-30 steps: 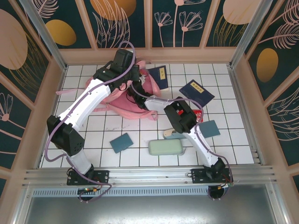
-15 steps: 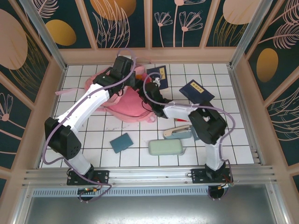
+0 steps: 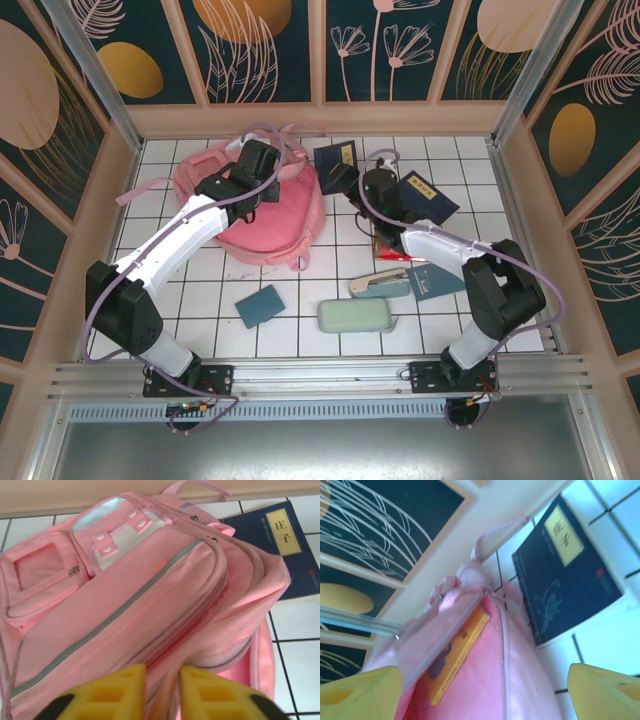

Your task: Pack the student bag

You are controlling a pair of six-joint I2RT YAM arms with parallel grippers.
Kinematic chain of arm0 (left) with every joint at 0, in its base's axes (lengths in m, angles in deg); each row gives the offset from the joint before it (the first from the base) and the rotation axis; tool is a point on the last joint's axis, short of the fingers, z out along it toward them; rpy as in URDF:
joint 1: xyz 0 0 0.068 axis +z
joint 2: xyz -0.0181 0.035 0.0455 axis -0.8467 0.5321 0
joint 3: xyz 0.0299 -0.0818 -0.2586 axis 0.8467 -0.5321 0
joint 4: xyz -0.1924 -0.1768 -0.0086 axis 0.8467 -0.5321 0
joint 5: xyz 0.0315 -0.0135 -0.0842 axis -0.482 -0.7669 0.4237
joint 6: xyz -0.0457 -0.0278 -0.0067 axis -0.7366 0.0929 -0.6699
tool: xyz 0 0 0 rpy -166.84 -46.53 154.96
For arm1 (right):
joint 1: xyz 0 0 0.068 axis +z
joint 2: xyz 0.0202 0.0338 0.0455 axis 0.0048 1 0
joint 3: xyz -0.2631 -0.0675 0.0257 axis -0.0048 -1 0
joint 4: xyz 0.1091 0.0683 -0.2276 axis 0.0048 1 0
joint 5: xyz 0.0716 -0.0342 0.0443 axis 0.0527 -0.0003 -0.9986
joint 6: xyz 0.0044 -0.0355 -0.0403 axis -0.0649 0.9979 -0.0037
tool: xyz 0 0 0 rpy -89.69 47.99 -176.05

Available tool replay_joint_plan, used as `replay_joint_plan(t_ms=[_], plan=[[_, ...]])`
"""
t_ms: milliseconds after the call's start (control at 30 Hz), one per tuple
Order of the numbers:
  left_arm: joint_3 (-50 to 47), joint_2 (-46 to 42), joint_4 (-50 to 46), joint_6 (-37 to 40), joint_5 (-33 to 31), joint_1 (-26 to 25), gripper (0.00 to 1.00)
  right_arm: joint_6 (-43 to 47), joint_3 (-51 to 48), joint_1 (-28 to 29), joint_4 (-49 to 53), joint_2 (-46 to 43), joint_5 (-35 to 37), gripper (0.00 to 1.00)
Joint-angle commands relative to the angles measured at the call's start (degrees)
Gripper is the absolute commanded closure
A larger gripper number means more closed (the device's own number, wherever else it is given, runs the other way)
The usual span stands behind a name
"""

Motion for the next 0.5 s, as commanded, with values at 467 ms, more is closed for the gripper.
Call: replay_joint_plan(t_ms=[467], plan=[[16.04, 16.91, 14.23, -9.04, 16.26, -1.27, 0.61, 17.0, 4.1, -11.02, 7.71, 2.76, -14.03, 0.41]])
